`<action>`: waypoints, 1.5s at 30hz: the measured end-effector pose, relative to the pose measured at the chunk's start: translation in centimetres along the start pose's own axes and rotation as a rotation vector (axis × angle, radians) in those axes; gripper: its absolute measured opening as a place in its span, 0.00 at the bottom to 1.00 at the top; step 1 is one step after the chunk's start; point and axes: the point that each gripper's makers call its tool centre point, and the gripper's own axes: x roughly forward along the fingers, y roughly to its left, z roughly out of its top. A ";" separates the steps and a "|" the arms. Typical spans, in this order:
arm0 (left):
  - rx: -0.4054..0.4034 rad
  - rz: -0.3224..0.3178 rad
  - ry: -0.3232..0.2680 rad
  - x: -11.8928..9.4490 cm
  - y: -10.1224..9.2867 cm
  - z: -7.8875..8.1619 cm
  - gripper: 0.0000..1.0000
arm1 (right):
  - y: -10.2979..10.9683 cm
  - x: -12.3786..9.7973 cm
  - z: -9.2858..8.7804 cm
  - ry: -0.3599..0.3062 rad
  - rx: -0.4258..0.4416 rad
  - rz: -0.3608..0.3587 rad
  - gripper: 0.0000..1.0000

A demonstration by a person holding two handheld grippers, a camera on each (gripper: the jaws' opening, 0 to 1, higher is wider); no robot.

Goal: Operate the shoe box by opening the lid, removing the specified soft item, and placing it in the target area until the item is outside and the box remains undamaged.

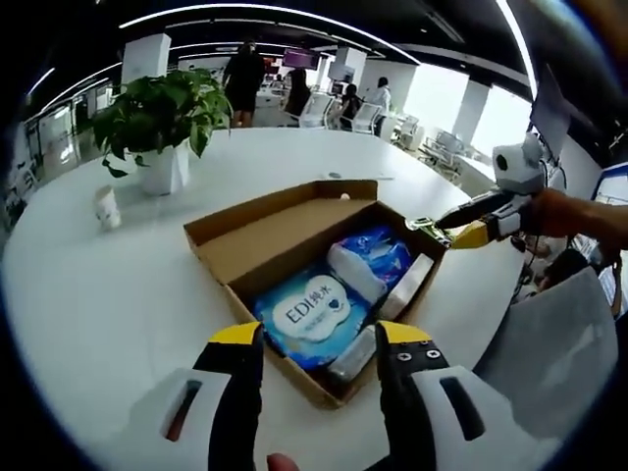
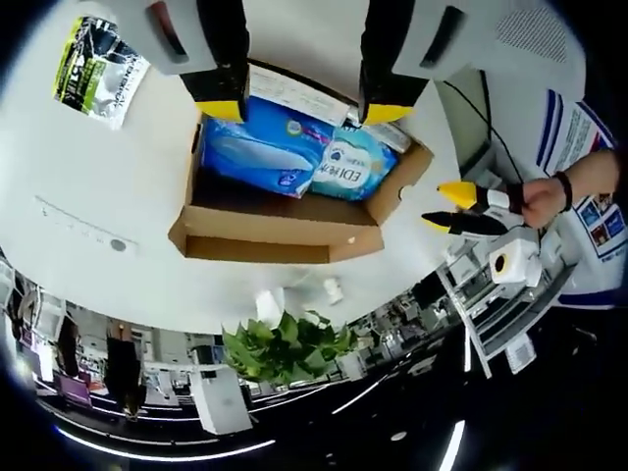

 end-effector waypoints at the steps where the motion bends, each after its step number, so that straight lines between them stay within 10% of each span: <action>1: 0.000 -0.001 0.002 0.0 0.0 0.0 0.47 | -0.1 0.2 0.0 0.007 -0.012 -0.002 0.43; 33: 0.048 -0.026 0.011 -1.9 -1.5 -1.4 0.52 | -1.4 6.7 -0.1 0.212 -0.253 0.023 0.50; 45: 0.026 -0.013 0.015 -2.5 -0.3 -2.4 0.52 | -2.1 8.1 -1.0 0.339 -0.498 0.032 0.57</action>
